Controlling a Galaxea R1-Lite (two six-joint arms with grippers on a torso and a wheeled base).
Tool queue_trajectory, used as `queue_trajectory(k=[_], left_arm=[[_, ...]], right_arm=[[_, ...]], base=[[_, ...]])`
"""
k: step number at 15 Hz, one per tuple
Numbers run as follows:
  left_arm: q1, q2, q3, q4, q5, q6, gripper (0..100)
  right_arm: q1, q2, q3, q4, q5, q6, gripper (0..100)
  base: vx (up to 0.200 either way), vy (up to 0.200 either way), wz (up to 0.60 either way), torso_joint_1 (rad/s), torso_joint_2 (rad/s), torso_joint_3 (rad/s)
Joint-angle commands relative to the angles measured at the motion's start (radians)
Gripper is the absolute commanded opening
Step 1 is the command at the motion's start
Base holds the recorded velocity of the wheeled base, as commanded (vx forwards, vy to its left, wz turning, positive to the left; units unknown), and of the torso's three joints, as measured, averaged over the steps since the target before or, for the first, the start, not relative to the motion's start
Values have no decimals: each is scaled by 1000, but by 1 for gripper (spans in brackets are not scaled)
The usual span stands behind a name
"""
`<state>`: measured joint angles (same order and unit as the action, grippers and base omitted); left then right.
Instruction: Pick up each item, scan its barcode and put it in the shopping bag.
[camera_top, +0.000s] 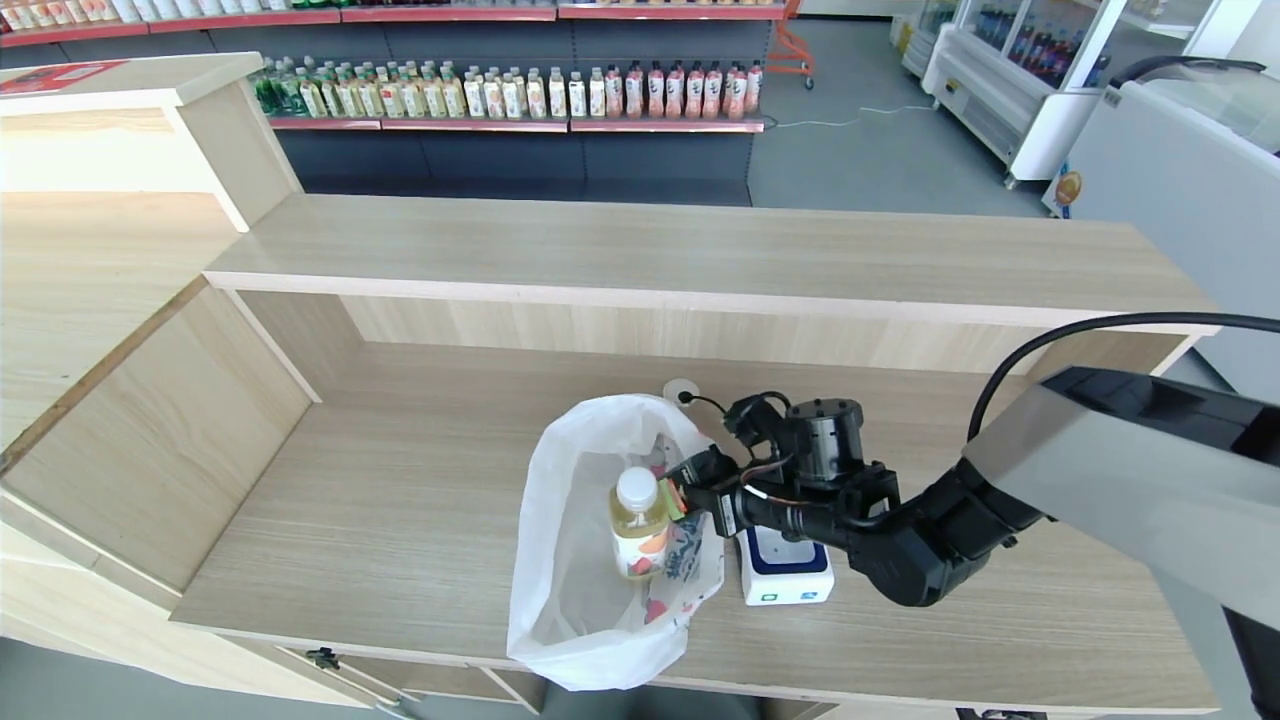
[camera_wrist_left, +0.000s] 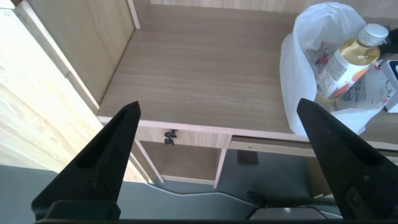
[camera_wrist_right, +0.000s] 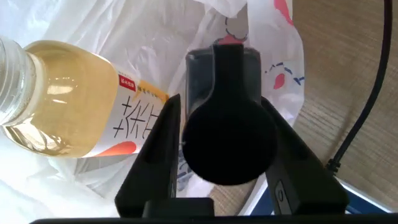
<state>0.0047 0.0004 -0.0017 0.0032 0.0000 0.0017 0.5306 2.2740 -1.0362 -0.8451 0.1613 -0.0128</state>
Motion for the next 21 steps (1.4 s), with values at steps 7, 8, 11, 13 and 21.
queue_trajectory(k=[7,8,11,13,21], left_arm=[[0,0,0,0,0,0,100],[0,0,0,0,0,0,100],[0,0,0,0,0,0,100],[0,0,0,0,0,0,100],[0,0,0,0,0,0,100]], right_arm=[[-24,-185,31,4,18,157,100],[-35,-246,64,12,20,197,100],[-80,-496,274,31,18,211,100],[-109,-659,392,31,7,208,100],[-413,-1530,895,534,-240,93,100]], base=[[0,0,0,0,0,0],[0,0,0,0,0,0],[0,0,0,0,0,0],[0,0,0,0,0,0],[0,0,0,0,0,0]])
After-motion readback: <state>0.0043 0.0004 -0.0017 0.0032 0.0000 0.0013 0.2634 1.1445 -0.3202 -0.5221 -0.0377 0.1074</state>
